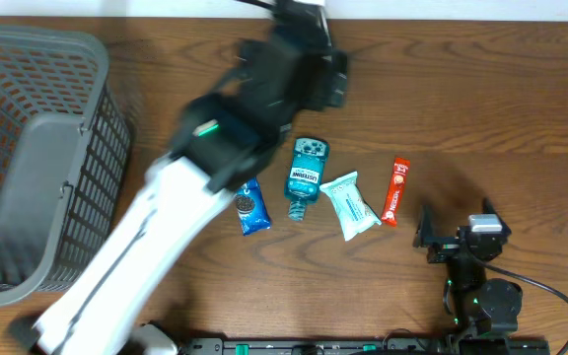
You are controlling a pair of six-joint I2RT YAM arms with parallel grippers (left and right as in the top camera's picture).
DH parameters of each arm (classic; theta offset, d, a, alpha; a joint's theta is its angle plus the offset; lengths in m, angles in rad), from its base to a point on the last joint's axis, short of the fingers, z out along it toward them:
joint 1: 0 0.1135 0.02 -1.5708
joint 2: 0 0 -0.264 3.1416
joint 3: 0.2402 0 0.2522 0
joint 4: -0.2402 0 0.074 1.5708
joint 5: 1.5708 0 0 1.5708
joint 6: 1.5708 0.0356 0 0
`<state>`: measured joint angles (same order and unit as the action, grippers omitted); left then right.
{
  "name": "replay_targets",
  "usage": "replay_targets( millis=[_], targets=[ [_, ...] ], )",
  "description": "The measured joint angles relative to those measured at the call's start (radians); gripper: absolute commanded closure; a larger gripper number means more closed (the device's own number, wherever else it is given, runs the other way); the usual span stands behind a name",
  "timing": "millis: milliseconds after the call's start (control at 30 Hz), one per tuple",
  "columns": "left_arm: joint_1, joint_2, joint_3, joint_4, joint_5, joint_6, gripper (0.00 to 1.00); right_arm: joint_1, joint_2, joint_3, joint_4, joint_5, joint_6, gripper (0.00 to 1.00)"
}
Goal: Scan the item barcode
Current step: 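Retract the left arm to rest and move the right gripper toward the sachet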
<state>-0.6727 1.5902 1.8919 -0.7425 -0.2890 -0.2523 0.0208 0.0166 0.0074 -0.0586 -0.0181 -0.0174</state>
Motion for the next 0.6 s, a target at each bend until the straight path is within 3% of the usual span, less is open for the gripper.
replay_targets(
  millis=[333, 600],
  targets=[
    [0.039, -0.419, 0.005, 0.021, -0.101, 0.182, 0.02, 0.0, 0.0, 0.016, -0.043, -0.127, 0.081, 0.01],
    [0.039, -0.613, 0.015, 0.161, -0.278, 0.386, 0.02, 0.0, 0.018, 0.143, -0.341, -0.146, 0.102, 0.01]
  ],
)
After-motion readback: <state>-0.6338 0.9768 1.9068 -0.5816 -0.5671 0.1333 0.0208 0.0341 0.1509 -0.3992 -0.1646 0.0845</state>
